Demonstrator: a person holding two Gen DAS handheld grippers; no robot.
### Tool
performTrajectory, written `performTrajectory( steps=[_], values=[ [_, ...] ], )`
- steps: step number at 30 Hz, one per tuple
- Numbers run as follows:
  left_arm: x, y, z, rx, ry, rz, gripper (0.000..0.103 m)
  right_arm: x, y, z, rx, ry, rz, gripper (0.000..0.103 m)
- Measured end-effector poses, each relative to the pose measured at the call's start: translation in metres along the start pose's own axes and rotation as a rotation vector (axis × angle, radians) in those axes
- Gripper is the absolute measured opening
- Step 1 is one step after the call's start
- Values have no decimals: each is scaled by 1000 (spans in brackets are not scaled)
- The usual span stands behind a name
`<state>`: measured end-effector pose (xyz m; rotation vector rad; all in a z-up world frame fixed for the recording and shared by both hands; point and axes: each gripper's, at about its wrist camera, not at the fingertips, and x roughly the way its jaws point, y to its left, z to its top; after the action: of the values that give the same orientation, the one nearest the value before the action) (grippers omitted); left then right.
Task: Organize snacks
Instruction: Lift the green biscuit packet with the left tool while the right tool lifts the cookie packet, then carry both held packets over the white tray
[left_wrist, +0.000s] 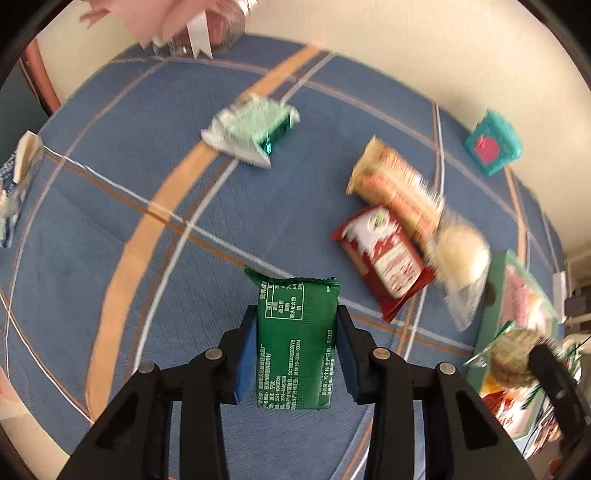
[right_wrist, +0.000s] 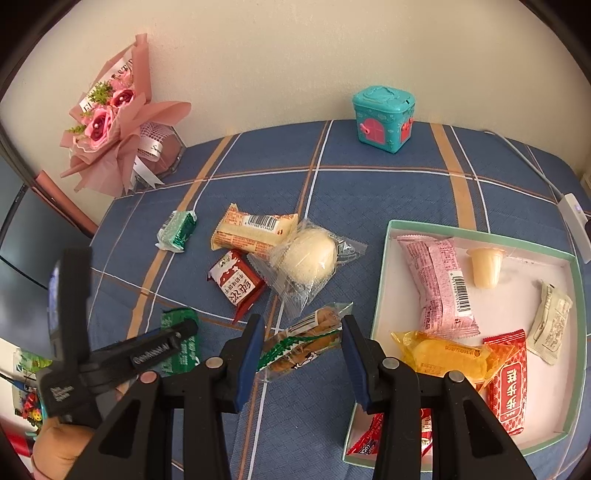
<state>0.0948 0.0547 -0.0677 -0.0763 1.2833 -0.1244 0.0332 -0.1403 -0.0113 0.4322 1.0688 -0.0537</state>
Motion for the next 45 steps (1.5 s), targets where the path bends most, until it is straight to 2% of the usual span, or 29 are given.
performTrajectory(
  steps=[6,14,22,27,33,38,45],
  values=[
    [-37,-21,12,27,-107,-6,41,-10,-4,2,9,-24,14,45],
    [-57,-77,6,143,-173,-44,41,-39,-38,9,87,-91,34,45],
    [-72,-153,-17,298,-164,-161,41,-74,-108,11,229,-167,-54,45],
    [-78,-202,-37,419,-161,-203,41,-92,-160,7,340,-201,-106,45],
    [-76,-252,-54,531,-157,-235,41,-108,-204,-1,438,-242,-152,45],
    [-64,-283,-61,585,-156,-231,41,-102,-221,-2,473,-230,-182,45],
    [-33,-300,-66,626,-121,-199,41,-78,-232,-3,481,-176,-205,45]
  ],
)
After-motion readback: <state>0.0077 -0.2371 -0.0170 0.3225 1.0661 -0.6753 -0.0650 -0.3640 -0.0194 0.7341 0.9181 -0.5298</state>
